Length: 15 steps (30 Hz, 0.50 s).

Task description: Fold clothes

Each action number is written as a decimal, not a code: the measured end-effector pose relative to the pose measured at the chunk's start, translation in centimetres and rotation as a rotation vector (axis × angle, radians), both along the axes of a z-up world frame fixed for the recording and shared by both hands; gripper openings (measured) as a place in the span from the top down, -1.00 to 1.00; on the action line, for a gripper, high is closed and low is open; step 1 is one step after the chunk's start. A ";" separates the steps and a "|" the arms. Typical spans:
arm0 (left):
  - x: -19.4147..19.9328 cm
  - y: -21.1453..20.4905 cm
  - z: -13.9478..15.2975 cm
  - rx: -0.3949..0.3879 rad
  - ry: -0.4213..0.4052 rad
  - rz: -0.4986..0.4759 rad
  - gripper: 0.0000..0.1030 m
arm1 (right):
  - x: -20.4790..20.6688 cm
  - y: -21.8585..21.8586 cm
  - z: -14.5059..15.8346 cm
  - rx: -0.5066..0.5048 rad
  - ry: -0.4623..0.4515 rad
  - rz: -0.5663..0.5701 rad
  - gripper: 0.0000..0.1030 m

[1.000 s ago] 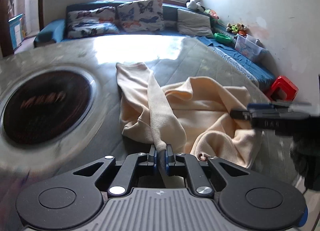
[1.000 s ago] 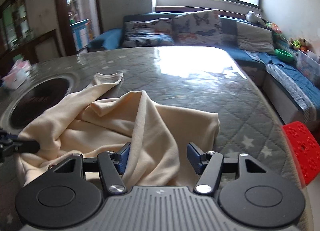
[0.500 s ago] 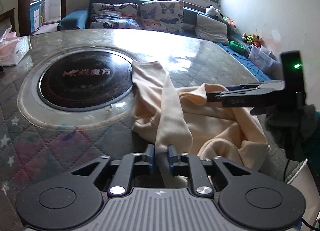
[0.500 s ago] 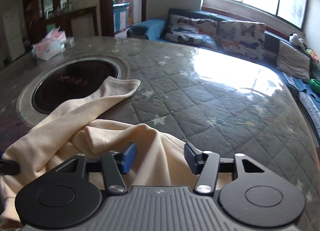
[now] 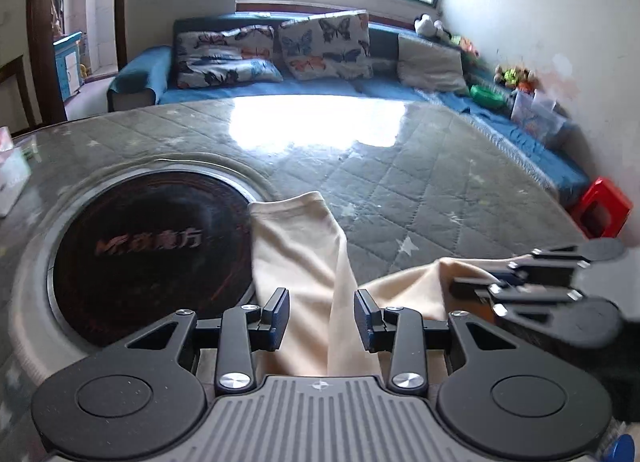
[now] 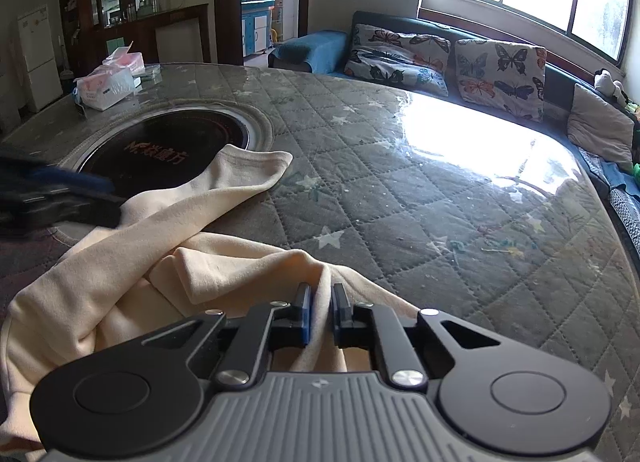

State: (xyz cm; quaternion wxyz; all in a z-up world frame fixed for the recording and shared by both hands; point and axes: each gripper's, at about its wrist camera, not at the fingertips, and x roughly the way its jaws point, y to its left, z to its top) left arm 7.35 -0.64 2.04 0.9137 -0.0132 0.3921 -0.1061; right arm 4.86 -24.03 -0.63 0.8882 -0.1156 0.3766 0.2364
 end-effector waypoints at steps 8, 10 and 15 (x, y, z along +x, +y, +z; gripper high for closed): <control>3.2 -1.3 -2.2 0.018 0.051 -0.034 0.86 | 0.5 0.0 -0.5 0.010 0.003 0.001 0.81; 2.8 -1.2 -2.1 0.021 0.031 -0.042 0.94 | 0.1 -0.3 -0.2 0.015 -0.013 -0.005 0.88; 1.2 0.1 -1.0 0.019 -0.027 -0.014 0.96 | -1.4 -1.8 1.6 0.031 -0.091 -0.051 0.93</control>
